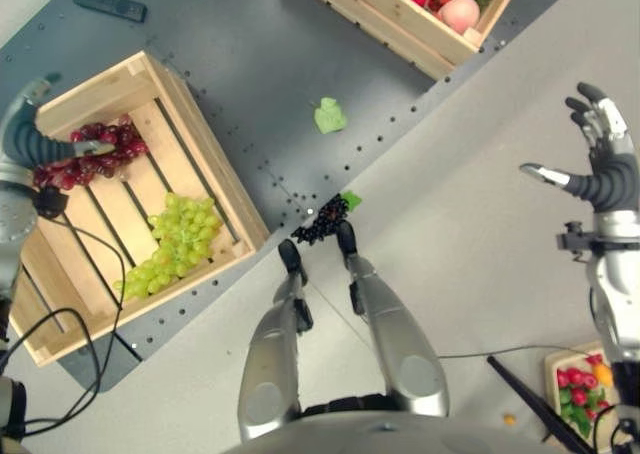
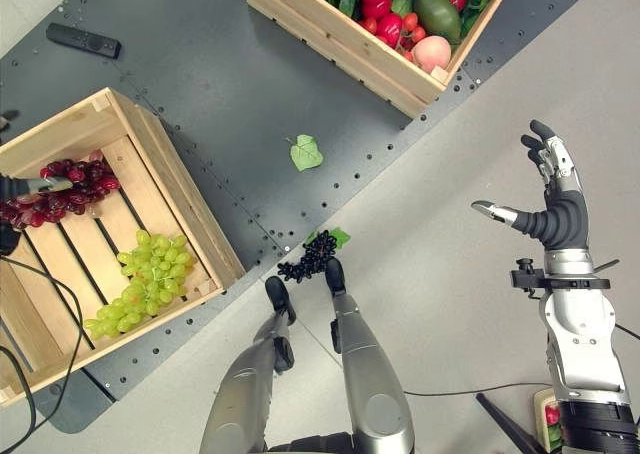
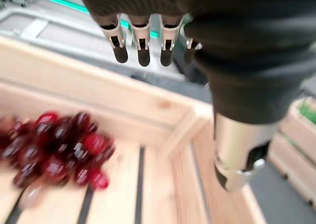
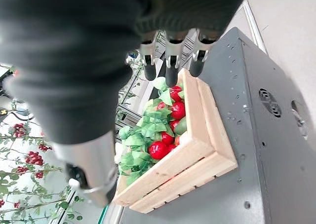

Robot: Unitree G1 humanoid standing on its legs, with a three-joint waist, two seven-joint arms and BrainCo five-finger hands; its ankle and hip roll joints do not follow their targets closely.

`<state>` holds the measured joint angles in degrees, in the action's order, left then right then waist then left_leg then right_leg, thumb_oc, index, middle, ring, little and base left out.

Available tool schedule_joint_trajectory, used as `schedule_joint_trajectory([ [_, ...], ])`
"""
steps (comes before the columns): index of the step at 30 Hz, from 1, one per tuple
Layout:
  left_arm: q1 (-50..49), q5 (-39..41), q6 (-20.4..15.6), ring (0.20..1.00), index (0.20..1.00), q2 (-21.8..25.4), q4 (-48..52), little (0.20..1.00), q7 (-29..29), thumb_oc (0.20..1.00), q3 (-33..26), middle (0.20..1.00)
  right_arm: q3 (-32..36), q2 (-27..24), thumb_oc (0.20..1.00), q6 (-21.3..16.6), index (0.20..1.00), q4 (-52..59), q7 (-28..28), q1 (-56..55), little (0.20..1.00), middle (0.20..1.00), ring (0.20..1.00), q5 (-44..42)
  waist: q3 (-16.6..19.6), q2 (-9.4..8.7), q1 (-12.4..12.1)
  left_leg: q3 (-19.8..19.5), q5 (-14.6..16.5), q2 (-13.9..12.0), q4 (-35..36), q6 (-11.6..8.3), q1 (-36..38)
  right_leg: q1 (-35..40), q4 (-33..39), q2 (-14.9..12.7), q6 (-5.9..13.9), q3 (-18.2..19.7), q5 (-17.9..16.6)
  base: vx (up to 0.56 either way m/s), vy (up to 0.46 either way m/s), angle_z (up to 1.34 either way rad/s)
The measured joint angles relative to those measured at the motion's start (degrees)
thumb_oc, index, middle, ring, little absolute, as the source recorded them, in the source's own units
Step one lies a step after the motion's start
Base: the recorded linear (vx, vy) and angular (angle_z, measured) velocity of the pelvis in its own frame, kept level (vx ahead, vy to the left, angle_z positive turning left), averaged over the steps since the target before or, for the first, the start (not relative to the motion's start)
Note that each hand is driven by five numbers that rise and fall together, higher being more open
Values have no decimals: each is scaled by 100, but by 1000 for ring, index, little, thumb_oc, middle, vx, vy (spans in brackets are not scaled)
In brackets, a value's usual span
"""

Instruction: Pick up the fruits from the basket on one side to the basket on the other side

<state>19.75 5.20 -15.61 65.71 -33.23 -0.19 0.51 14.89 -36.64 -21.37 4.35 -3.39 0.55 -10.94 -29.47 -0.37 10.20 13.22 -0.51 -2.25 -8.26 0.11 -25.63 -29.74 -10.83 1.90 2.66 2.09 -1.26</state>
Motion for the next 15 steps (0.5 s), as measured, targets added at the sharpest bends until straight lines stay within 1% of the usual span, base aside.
schedule_joint_trajectory([
  [1, 19, -4, 25, 1000, 1000, 78, -16, 1000, 128, 1000, 140, 1000, 0, 5, 1000, 2, 1000, -19, 5, -13, 1000, 1000, 1000, 0, 0, 0, 3, -11, 11, -2, -42, 4, -43, -23, -9, 0, -6, -3, -5, -39, 3, 3],
  [2, 14, -2, 29, 1000, 1000, 139, -11, 1000, 400, 1000, 252, 1000, 4, 29, 1000, 4, 1000, -20, 20, -48, 1000, 1000, 1000, -4, 0, -1, 3, -33, 23, -1, -92, 7, -92, -53, -29, -2, -10, -8, -7, -34, 11, 2],
  [4, 0, -2, 54, 1000, 1000, 221, -10, 1000, 682, 1000, 323, 1000, 3, 70, 1000, 4, 1000, -20, 56, -79, 1000, 1000, 1000, -13, -7, -14, 3, -57, 33, 6, -130, 9, -106, -56, -47, -7, -12, 1, -9, 0, 0, 0],
  [7, -79, -19, 85, 1000, 1000, 560, -17, 1000, 1070, 1000, 354, 1000, 3, 218, 1000, 5, 1000, -22, 129, -89, 1000, 1000, 1000, -55, -41, -80, -6, -56, 33, 7, -149, 9, -111, -59, -57, -8, -12, 8, -17, -23, 3, 1],
  [9, -81, -127, 105, 1000, 1000, 626, -48, 1000, 1196, 1000, 369, 1000, 2, 233, 1000, 6, 1000, -23, 176, -111, 1000, 1000, 1000, -77, -41, -81, -5, -55, 34, 12, -150, 10, -112, -59, -54, -14, -8, 14, -19, 0, 0, 0],
  [15, -22, -382, 133, 1000, 1000, 725, -199, 1000, 1528, 1000, 750, 1000, -5, 235, 1000, 8, 1000, -26, 228, -109, 1000, 1000, 1000, -159, -41, -81, -17, -77, 41, 15, -157, 21, -154, -71, -31, -21, -7, -10, -20, -3, -2, 1],
])
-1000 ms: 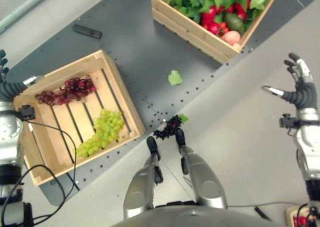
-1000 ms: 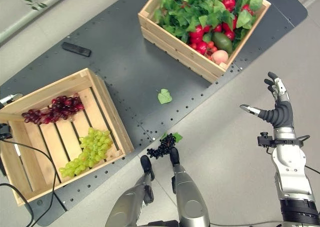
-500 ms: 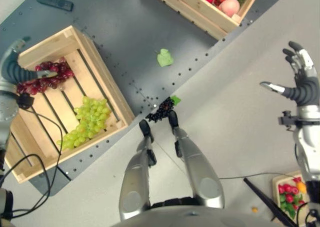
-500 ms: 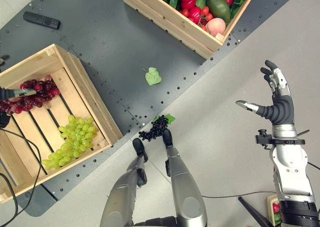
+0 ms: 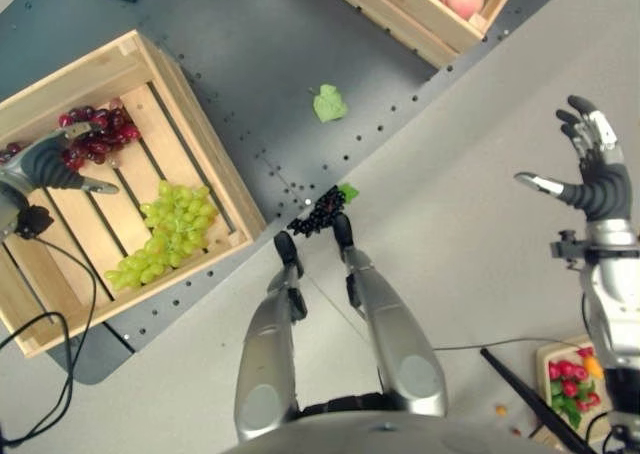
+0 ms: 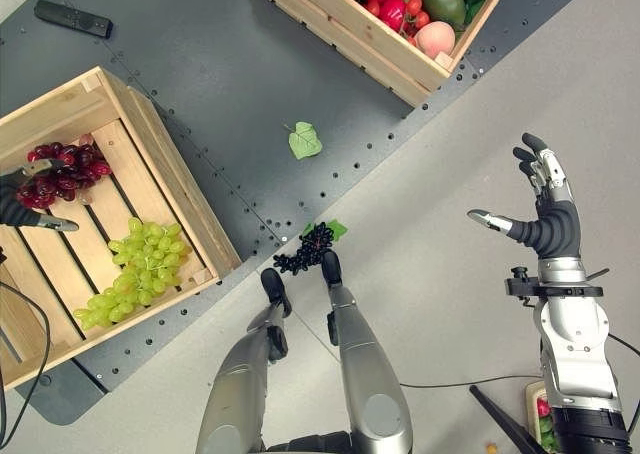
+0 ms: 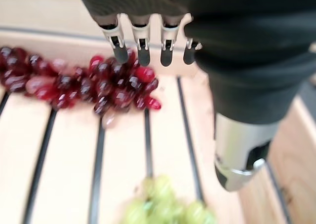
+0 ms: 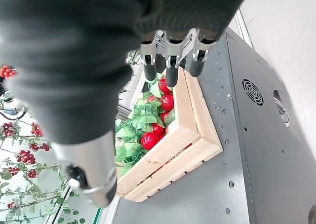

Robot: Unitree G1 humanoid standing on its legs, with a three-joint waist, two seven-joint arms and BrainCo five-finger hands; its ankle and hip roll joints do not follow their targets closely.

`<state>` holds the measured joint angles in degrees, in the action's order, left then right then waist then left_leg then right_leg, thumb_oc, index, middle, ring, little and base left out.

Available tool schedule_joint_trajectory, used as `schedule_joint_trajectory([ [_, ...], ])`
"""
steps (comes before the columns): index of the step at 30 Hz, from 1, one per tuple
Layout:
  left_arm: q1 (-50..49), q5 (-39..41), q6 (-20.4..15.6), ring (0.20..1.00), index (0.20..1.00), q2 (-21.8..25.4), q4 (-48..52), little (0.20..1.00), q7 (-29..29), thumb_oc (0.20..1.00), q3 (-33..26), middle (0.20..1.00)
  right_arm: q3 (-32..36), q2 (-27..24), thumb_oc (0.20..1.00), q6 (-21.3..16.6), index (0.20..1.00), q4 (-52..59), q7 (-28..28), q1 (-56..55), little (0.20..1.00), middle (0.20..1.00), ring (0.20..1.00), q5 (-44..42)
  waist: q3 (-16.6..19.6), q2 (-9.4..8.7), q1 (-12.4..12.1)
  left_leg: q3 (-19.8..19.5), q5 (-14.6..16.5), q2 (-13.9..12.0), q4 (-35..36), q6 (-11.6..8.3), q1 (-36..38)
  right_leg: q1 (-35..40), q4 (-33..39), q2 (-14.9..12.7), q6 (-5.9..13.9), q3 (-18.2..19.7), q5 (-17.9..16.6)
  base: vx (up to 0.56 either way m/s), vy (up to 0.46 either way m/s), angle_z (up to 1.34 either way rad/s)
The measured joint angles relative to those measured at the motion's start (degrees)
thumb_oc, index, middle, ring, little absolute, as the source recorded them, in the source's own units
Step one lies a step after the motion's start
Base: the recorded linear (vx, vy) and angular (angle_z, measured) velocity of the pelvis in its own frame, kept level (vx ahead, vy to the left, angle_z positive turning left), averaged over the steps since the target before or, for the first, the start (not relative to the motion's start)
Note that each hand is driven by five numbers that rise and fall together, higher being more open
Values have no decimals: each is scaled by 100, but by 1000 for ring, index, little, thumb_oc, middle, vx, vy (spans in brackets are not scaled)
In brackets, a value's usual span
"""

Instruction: Pick up the fruits from the basket on one side to the basket on the other side

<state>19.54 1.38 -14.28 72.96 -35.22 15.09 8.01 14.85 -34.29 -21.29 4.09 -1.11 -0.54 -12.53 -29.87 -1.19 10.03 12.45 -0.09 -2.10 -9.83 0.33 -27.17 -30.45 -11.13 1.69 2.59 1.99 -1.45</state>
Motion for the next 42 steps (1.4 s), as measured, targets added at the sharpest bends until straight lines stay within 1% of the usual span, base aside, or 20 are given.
schedule_joint_trajectory([
  [3, 51, -94, 17, 1000, 1000, 62, 51, 1000, 190, 1000, 98, 1000, 0, 0, 1000, 2, 1000, 0, 71, 1, 1000, 1000, 1000, -32, 0, 0, -2, -4, 0, -7, -23, 0, -101, -82, 9, 0, -1, -32, -6, -6, -5, 1],
  [6, 202, -324, 59, 1000, 1000, 209, 165, 1000, 322, 1000, 408, 1000, -1, 0, 1000, 8, 1000, -2, 98, 0, 1000, 1000, 1000, -67, 0, -1, 6, -21, 10, -19, -77, 11, -201, -147, 2, -2, -2, -82, -8, -27, -12, 4],
  [13, 311, -460, 170, 1000, 1000, 246, 595, 1000, 469, 1000, 457, 1000, -4, 9, 1000, 16, 1000, -1, 140, 2, 1000, 1000, 1000, -173, -6, -15, 6, -79, 35, -34, -280, 28, -539, -430, -116, -12, -8, -107, -13, -26, -14, 2],
  [18, 465, -460, 264, 1000, 1000, 223, 751, 1000, 482, 1000, 601, 1000, -5, 6, 1000, 30, 1000, 1, 171, -1, 1000, 1000, 1000, -174, -12, -36, 16, -164, 46, -52, -462, 33, -841, -659, -209, -11, -17, -176, -23, -39, -30, 5],
  [21, 687, -479, 329, 1000, 1000, 185, 764, 1000, 474, 1000, 830, 1000, -11, 6, 1000, 37, 1000, -1, 167, 6, 1000, 1000, 1000, -202, -30, -98, 22, -202, 45, -65, -573, 33, -1030, -834, -313, -13, -17, -227, -22, -51, -48, 5],
  [27, 972, -515, 469, 1000, 1000, 148, 735, 1000, 448, 1000, 1079, 1000, -42, 25, 1000, 52, 1000, -5, 116, 29, 1000, 1000, 1000, -269, -39, -129, 22, -296, 38, -50, -743, 44, -1388, -1157, -460, -35, -16, -275, -21, -35, -22, 5],
  [32, 878, -516, 623, 1000, 1000, 11, 728, 1000, 449, 1000, 1070, 1000, -218, 35, 1000, 183, 1000, -129, 109, 26, 1000, 1000, 1000, -268, -42, -144, -4, -336, 17, -41, -772, 68, -1471, -1219, -504, -68, -17, -349, -18, -28, -34, 5],
  [34, 848, -518, 629, 1000, 1000, 4, 753, 1000, 417, 1000, 1015, 1000, -235, 40, 1000, 238, 1000, -187, 138, 23, 1000, 1000, 1000, -269, -41, -144, 2, -367, 13, -29, -764, 74, -1503, -1239, -510, -80, -16, -384, -17, -18, -12, 9],
  [39, 541, -681, 634, 1000, 1000, -20, 868, 1000, 387, 1000, 540, 1000, -247, 61, 1000, 265, 1000, -187, 216, 24, 1000, 1000, 1000, -268, -40, -149, 0, -388, -15, 8, -751, 110, -1609, -1354, -535, -119, -15, -413, -15, -16, -12, 3],
  [42, 540, -733, 637, 1000, 1000, -21, 898, 1000, 390, 1000, 478, 1000, -251, 63, 1000, 303, 1000, -187, 222, 43, 1000, 1000, 1000, -267, -40, -149, -14, -402, -27, 21, -737, 117, -1637, -1377, -536, -134, -15, -428, -13, -4, -7, 2],
])
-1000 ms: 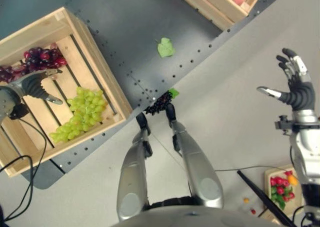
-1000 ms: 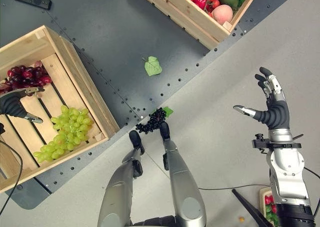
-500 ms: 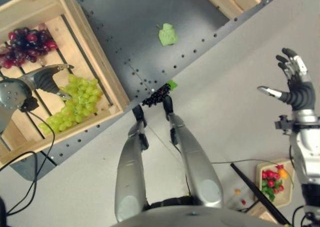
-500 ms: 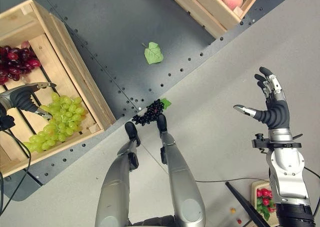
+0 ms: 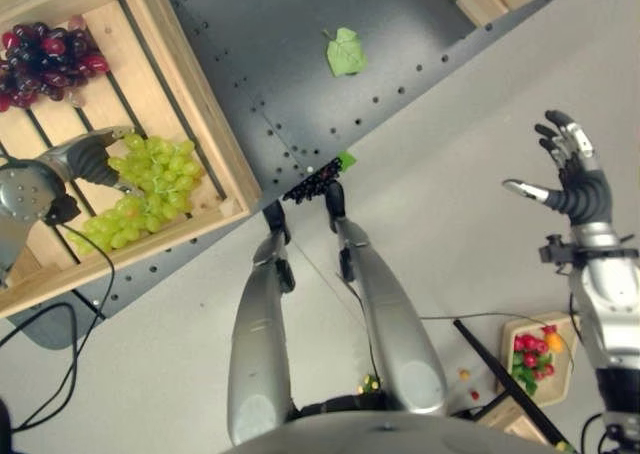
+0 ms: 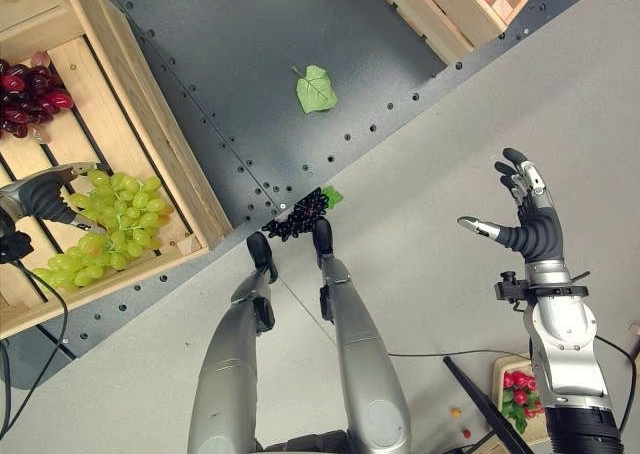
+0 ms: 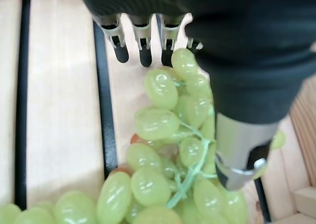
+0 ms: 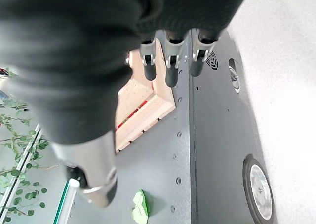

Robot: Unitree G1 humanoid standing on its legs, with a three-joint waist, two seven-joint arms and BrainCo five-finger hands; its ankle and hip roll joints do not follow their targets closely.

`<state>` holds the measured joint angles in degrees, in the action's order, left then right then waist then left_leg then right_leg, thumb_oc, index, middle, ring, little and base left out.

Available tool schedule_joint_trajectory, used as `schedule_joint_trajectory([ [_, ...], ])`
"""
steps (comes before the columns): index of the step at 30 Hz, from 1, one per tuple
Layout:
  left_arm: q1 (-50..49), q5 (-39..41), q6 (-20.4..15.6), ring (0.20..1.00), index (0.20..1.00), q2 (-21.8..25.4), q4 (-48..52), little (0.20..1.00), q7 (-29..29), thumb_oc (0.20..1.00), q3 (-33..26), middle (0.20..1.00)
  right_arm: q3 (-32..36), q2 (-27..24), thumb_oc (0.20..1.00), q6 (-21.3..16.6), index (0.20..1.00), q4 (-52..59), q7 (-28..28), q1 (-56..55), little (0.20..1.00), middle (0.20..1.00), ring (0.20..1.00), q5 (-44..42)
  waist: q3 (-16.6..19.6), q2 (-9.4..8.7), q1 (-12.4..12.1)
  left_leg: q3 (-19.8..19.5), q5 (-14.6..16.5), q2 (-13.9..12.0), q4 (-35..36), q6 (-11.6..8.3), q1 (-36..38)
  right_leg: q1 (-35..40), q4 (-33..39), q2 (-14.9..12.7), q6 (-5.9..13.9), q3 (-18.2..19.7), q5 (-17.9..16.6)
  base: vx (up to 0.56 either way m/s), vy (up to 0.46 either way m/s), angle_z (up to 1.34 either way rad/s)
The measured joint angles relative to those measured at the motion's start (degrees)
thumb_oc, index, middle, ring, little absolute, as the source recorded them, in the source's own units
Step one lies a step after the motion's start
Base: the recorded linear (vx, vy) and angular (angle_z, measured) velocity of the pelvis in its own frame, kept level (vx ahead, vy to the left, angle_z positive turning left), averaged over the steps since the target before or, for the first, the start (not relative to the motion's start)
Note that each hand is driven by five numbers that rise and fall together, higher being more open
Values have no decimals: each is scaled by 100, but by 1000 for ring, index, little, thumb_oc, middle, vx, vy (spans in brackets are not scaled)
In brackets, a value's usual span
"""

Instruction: Pick up the fruits from the basket on one side to the basket on the other side

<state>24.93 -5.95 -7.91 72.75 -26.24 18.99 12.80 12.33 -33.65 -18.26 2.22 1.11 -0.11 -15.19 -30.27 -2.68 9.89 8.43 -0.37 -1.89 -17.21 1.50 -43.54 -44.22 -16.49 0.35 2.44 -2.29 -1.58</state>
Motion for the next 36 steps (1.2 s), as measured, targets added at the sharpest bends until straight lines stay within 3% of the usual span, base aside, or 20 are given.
schedule_joint_trajectory([
  [12, -3, -245, 8, 1000, 1000, 13, 51, 1000, 9, 1000, -67, 1000, -154, 1, 1000, 67, 1000, 1, 2, 44, 1000, 1000, 1000, 1, 0, 3, -131, -77, -178, 61, 275, -30, 37, -44, 30, -38, -20, -79, 13, -3, -3, 3],
  [26, 775, -556, 447, 1000, 1000, -610, -53, 1000, -301, 1000, -44, 1000, -186, -1, 1000, 120, 1000, 17, 50, 169, 1000, 1000, 1000, 4, 2, -3, -101, -97, -258, 115, 423, -31, -45, -207, -15, -77, -30, -94, 27, 0, -1, 1],
  [36, 1055, -684, 496, 1000, 1000, -816, -248, 1000, -560, 1000, 183, 1000, -340, -5, 1000, 122, 1000, 26, 94, 232, 1000, 1000, 1000, 5, 13, -21, -120, -100, -272, 123, 422, -9, -42, -208, -31, -85, -26, -95, 27, 0, 0, 0],
])
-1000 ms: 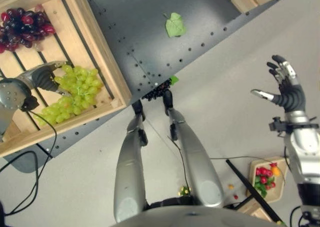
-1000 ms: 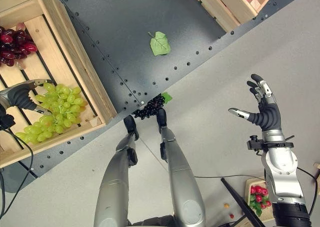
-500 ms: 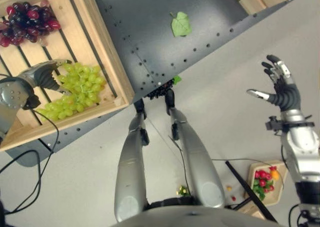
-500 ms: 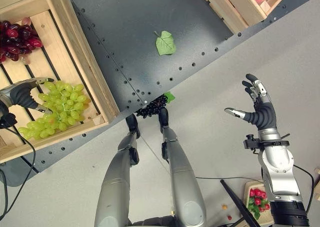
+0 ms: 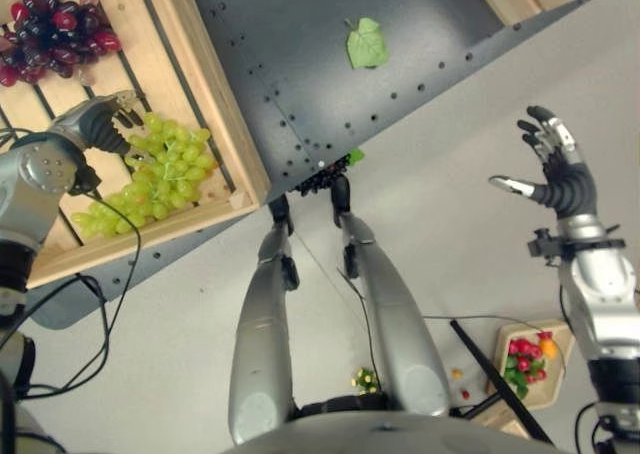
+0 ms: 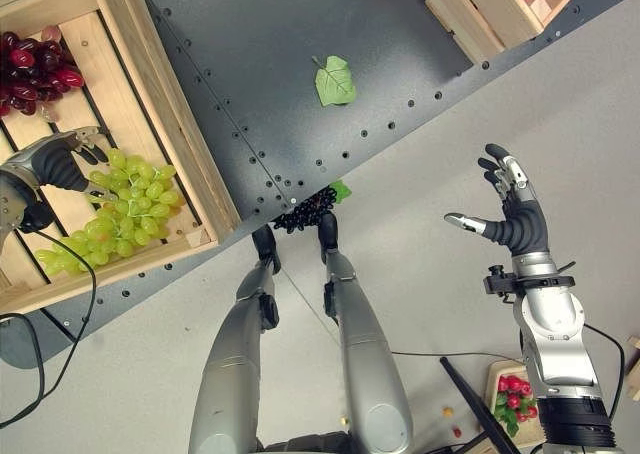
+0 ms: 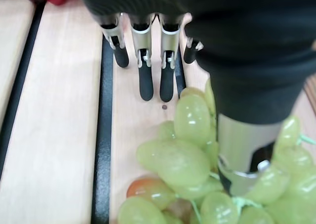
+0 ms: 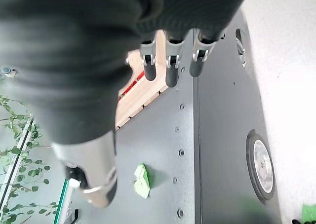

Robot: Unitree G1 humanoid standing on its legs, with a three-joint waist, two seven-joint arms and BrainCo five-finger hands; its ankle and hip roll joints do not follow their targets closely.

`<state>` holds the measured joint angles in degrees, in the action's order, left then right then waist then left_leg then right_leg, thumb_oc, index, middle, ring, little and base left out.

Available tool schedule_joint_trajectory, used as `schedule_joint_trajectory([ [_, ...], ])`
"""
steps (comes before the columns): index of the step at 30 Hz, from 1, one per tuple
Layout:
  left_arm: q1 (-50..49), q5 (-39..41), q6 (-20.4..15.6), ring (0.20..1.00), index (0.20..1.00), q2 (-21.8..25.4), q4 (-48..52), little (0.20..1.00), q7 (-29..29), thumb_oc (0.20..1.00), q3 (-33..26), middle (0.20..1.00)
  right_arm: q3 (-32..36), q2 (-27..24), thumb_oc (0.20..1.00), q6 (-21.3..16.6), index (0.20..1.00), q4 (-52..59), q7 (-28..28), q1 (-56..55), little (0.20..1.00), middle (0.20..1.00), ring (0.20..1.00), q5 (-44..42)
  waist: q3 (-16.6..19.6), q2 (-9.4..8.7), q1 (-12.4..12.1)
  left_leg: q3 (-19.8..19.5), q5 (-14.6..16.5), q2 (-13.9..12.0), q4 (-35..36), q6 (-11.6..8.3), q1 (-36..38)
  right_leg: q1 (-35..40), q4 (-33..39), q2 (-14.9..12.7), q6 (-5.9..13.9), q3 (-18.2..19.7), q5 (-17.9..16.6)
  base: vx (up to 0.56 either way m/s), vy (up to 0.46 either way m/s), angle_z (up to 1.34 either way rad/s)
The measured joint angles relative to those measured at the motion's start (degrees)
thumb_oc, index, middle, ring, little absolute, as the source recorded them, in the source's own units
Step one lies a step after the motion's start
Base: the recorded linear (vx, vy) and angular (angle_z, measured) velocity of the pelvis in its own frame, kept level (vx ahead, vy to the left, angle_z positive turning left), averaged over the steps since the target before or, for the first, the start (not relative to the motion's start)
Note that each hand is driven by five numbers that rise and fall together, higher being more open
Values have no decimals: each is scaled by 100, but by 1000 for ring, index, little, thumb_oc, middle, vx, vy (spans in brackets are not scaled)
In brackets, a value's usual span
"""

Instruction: Pick up the fruits from the basket on one side to the basket on the other side

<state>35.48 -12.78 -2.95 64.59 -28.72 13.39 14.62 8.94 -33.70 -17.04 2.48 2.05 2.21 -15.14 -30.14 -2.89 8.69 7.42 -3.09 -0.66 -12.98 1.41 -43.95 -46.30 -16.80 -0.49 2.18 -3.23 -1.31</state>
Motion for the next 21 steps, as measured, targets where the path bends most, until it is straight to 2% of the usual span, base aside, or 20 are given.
schedule_joint_trajectory([
  [9, 290, -173, 61, 1000, 1000, -29, 3, 1000, 6, 1000, 51, 1000, -43, -12, 1000, 55, 1000, 10, 6, 14, 1000, 1000, 1000, 0, 26, -46, 0, 0, -35, 63, 13, 51, -82, -102, -29, -60, 29, 0, 7, 0, 0, 0],
  [13, 382, -221, 59, 1000, 1000, 76, 14, 1000, 34, 1000, 243, 1000, -44, -16, 1000, 70, 1000, 14, 11, 14, 1000, 1000, 1000, 0, 28, -51, 22, 10, -38, 86, 12, 61, -81, -100, -33, -82, 28, 8, -1, 0, 0, 0],
  [21, 387, -225, 46, 1000, 1000, 186, -12, 1000, 76, 1000, 263, 1000, -44, -16, 1000, 83, 1000, 15, 100, 14, 1000, 1000, 1000, 0, 29, -53, 29, 14, -43, 82, 5, 67, -77, -95, -32, -76, 42, 18, -14, 0, 0, 0],
])
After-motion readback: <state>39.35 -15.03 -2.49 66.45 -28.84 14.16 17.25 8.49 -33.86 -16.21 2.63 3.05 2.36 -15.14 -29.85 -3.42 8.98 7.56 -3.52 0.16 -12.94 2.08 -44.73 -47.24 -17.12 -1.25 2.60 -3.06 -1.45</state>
